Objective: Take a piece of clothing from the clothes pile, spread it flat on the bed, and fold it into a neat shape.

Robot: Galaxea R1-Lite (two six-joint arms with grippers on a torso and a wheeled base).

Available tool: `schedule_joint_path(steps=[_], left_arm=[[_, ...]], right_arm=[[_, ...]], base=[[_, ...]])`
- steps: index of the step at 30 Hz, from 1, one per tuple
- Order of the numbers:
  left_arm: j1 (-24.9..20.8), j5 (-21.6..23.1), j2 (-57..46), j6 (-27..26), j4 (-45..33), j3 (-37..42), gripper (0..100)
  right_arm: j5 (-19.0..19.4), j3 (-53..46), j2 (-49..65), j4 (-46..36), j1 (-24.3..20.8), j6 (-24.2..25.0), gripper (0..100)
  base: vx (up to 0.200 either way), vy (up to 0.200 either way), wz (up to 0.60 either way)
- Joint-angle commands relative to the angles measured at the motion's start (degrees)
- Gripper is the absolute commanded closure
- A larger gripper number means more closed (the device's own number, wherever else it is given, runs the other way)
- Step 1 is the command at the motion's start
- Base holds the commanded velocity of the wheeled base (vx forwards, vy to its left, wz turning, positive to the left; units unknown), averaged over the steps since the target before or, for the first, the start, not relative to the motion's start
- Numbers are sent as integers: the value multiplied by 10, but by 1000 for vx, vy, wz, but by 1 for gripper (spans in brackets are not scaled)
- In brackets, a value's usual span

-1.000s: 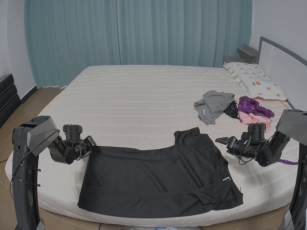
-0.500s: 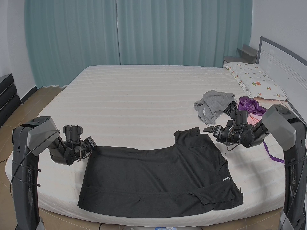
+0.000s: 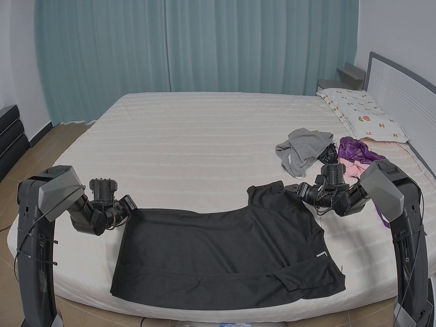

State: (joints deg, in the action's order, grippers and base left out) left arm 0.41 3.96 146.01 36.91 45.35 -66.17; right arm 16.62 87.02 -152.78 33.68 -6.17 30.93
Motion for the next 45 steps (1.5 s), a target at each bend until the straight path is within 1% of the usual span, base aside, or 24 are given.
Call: schedule_joint_path(steps=[1,2,5,12,17,23,29,33,34,35,38,45], left_arm=[[0,0,-2,0,0,0,100],[0,0,-2,0,0,0,100],[0,0,-2,0,0,0,100],[0,-2,-1,-1,2,0,100],[1,-2,-2,1,18,4,100],[0,-3,-17,0,25,24,100],[3,-21,-28,-2,77,52,100],[5,-22,-33,-2,94,64,100],[6,-22,-43,-1,100,71,100],[8,-22,-49,-1,100,75,100],[13,-21,-65,0,101,85,100],[18,-21,-78,1,101,90,100]], right_arm=[[4,-3,-7,5,0,-1,0],[4,-3,-7,5,0,-1,100],[9,-7,-6,17,4,-11,100],[10,-31,11,21,13,-12,100],[40,-65,39,24,24,-11,100],[42,-87,56,48,28,-6,100],[47,-136,84,75,34,-3,100],[47,-164,91,96,36,-3,100],[47,-185,99,129,39,0,100],[46,-191,100,140,39,2,100],[42,-201,100,155,39,-2,100],[41,-193,115,172,41,9,100]], base=[[0,0,0],[0,0,0],[0,0,0],[0,0,0],[0,0,0],[0,0,0],[0,0,0],[0,0,0],[0,0,0],[0,0,0],[0,0,0],[0,0,0]])
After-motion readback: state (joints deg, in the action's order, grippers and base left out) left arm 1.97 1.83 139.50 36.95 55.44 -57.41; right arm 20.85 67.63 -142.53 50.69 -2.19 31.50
